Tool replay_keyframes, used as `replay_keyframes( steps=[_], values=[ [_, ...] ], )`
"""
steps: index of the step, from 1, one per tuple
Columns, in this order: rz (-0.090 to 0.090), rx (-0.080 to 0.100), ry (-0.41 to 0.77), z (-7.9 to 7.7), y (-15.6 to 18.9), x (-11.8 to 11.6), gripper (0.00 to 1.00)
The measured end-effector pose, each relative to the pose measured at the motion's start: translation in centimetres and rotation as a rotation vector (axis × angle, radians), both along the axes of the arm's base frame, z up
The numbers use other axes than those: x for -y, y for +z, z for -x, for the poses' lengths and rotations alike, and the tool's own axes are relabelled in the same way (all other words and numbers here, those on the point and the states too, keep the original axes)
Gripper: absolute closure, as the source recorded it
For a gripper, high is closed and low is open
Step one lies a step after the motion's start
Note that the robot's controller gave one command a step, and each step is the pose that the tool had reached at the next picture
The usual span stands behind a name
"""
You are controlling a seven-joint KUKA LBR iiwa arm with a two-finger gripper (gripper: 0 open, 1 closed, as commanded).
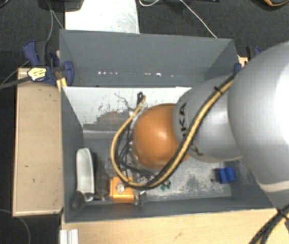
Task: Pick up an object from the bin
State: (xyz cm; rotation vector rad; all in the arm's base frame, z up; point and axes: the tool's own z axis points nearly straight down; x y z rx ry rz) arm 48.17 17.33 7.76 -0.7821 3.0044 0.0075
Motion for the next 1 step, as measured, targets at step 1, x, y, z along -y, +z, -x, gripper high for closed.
replay_keyframes(
  steps=[1],
  values=[
    [0.015,-0.012,-0.128,-6.99,-0.69,-5.18,0.00]
  ],
)
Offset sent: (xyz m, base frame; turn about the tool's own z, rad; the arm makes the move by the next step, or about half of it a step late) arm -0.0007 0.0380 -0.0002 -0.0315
